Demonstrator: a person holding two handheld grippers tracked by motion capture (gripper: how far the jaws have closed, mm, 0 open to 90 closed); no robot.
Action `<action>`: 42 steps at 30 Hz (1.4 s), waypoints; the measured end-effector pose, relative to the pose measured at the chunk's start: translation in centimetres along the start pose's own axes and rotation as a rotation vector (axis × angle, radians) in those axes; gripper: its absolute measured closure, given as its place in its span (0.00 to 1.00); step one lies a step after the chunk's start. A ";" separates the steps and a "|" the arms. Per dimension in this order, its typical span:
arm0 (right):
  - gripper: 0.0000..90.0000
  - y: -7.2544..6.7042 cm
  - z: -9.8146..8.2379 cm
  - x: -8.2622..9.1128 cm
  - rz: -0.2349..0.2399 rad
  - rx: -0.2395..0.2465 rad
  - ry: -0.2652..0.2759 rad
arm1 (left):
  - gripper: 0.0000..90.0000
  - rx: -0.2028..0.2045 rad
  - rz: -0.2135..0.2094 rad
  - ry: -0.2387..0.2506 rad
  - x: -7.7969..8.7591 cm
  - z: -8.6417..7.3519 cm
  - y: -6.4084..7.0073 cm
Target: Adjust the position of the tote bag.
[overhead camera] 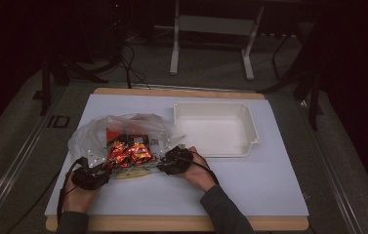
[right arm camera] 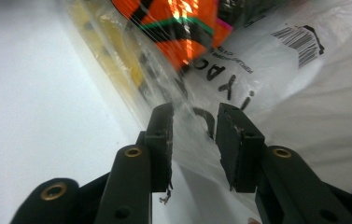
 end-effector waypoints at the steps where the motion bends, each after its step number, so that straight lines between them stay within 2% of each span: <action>1: 0.75 0.1 0.0 0.0 -0.005 -0.004 0.005 | 0.65 0.006 0.005 0.000 0.0 0.0 -0.2; 5: 0.77 0.4 -0.1 0.1 -0.027 -0.018 0.017 | 0.63 0.015 0.009 0.014 0.3 0.1 -0.5; 12: 0.79 0.7 -0.1 0.1 -0.050 -0.028 0.038 | 0.58 -0.025 0.001 0.065 1.8 0.1 -0.1; 16: 0.79 0.7 0.1 0.1 -0.055 -0.031 0.047 | 0.57 -0.066 0.003 0.089 2.5 0.3 0.2; 23: 0.79 0.6 0.4 0.1 -0.055 -0.025 0.056 | 0.58 -0.101 0.009 0.093 2.7 0.9 0.6; 35: 0.77 0.3 2.5 0.4 -0.072 -0.011 0.105 | 0.59 -0.098 -0.001 0.125 3.1 1.7 0.5; 42: 0.81 0.2 3.8 0.2 -0.093 -0.009 0.120 | 0.60 -0.101 -0.029 0.153 3.2 2.2 0.6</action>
Point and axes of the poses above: each handheld gripper's, and its own axes: x roughly backward along the jaws, z roughly out of its top, y roughly to its right, the point moved 10 cm from there along -x, roughly forward along the jaws, and after that the axes turned 6 degrees about x, right-handed, at the moved point
